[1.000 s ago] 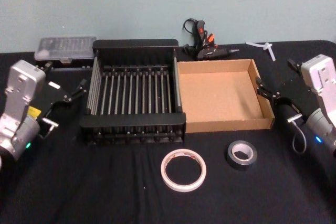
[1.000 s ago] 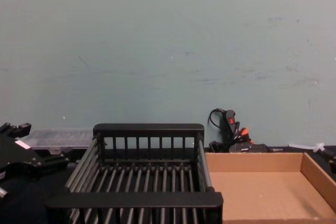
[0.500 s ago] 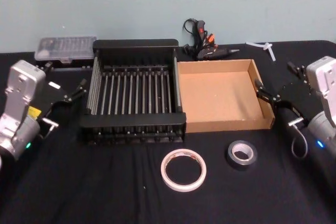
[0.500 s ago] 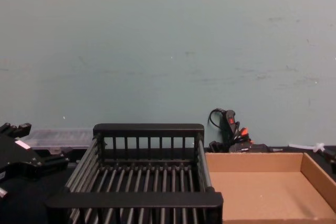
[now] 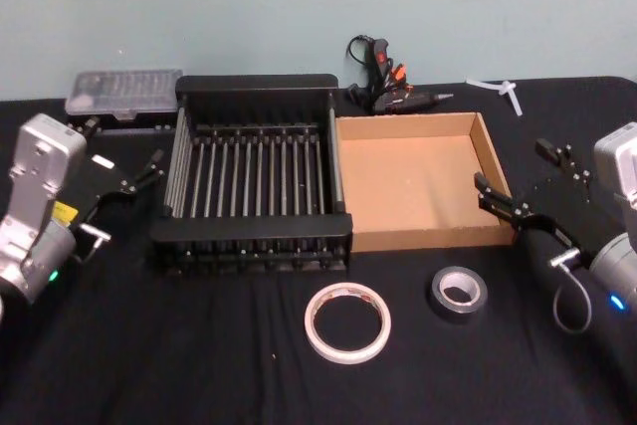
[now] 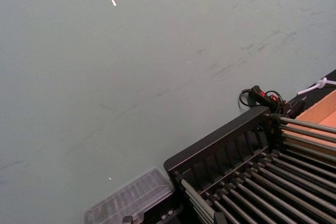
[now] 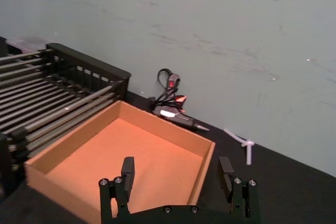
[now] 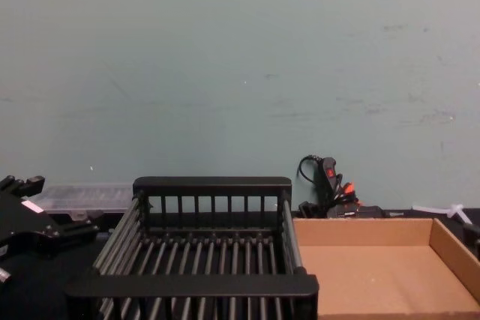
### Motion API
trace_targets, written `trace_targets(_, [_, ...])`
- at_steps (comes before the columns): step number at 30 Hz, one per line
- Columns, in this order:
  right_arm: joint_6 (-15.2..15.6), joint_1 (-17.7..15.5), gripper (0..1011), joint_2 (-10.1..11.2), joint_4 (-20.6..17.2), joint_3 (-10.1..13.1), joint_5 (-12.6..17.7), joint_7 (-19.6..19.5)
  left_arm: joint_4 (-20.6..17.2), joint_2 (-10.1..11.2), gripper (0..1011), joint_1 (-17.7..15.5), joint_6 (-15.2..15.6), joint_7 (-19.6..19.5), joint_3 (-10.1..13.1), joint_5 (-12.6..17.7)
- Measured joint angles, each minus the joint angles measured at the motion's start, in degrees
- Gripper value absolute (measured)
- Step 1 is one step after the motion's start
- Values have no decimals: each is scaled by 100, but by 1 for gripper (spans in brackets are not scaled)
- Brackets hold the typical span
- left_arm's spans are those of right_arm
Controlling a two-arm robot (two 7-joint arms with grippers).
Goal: Pick up the white tape and place it into the black box , Pick up the silver tape and place it into the brown box.
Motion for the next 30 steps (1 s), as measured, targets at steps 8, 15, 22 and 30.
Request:
trace_targets(8, [428, -398, 1002, 98, -493, 173, 236, 208, 0, 0, 1001, 0, 0, 0, 0, 0])
trace_targets(15, [873, -686, 1003, 185, -818, 298, 407, 330, 0, 0, 1001, 0, 0, 0, 0, 0])
trace_targets(22, [1518, -943, 1002, 252, -1135, 419, 586, 443, 0, 0, 1001, 0, 0, 0, 0, 0])
trace_targets(30, [2099, -1022, 1003, 276, -1235, 467, 648, 549, 0, 0, 1001, 0, 0, 0, 0, 0])
